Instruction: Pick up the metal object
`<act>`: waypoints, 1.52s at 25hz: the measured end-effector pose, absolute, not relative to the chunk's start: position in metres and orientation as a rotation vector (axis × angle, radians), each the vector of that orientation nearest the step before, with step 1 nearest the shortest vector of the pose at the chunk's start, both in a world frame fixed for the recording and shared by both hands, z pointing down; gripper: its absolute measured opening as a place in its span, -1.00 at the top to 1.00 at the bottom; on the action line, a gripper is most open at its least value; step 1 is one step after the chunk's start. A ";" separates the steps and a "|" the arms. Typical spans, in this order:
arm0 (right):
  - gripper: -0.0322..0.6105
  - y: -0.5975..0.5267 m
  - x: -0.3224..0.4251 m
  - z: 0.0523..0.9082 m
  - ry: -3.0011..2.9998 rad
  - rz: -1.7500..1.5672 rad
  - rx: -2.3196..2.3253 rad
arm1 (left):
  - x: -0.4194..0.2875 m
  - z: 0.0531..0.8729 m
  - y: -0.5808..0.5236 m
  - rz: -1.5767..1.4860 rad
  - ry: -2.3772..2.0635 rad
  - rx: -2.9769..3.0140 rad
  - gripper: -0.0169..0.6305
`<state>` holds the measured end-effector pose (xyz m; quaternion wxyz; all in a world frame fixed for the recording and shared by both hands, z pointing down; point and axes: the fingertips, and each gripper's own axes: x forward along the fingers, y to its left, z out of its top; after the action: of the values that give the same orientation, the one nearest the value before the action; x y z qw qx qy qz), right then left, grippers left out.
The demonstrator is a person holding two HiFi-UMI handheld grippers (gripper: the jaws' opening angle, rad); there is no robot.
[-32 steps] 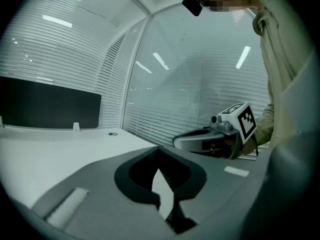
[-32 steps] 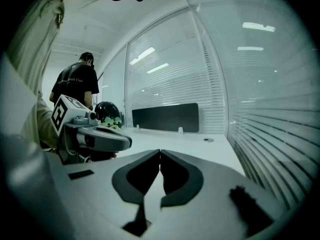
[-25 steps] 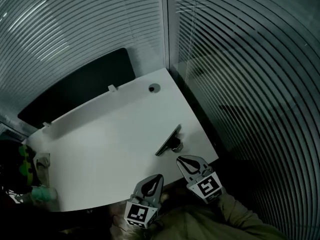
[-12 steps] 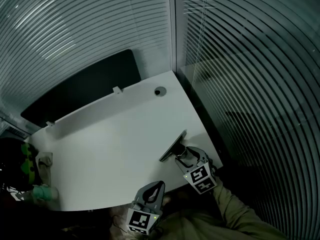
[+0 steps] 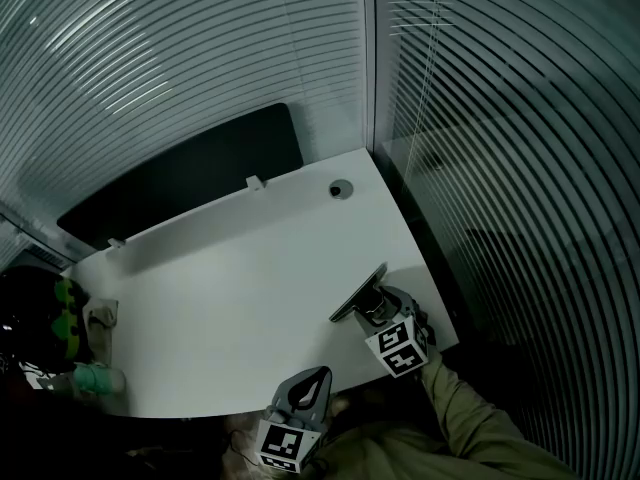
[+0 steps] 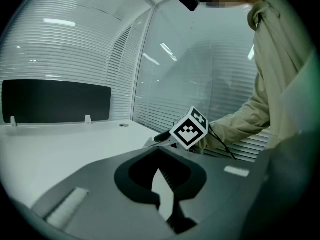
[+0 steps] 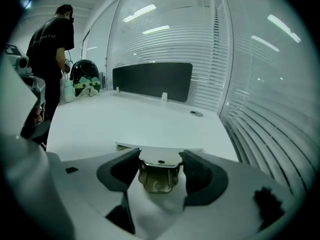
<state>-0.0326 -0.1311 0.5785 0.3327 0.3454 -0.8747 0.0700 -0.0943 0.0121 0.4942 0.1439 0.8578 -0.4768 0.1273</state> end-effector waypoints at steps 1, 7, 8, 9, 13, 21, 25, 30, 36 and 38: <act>0.06 -0.133 -0.033 0.579 -2.282 0.177 0.912 | -0.094 0.495 0.011 0.369 -1.376 2.471 0.93; 0.06 -0.139 -0.035 0.581 -2.300 0.178 0.939 | -0.097 0.515 -0.004 0.383 -1.381 2.398 0.93; 0.06 -0.139 -0.036 0.582 -2.302 0.174 0.930 | -0.098 0.519 -0.009 0.393 -1.384 2.379 0.93; 0.06 -0.139 -0.036 0.583 -2.299 0.165 0.917 | -0.098 0.524 -0.014 0.406 -1.389 2.363 0.93; 0.05 -0.135 -0.038 0.582 -2.304 0.155 0.885 | -0.096 0.538 -0.036 0.490 -1.392 2.320 0.93; 0.05 -0.109 -0.040 0.575 -2.290 0.130 0.749 | -0.098 0.559 -0.065 0.695 -1.399 2.241 0.93; 0.05 -0.084 -0.038 0.577 -2.282 0.129 0.676 | -0.094 0.572 -0.063 0.774 -1.347 2.216 0.93; 0.05 -0.061 -0.035 0.577 -2.289 0.125 0.652 | -0.079 0.583 -0.048 0.843 -1.223 2.242 0.78; 0.05 -0.053 -0.028 0.573 -2.297 0.093 0.667 | -0.078 0.586 -0.038 0.858 -1.217 2.246 0.73; 0.05 -0.054 -0.025 0.570 -2.299 0.082 0.683 | -0.080 0.582 -0.037 0.849 -1.228 2.248 0.73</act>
<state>-0.0254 -0.0540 0.5698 0.3623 0.2653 -0.8929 0.0318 -0.0798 -0.0367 0.5824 0.2196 0.8126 -0.4441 0.3071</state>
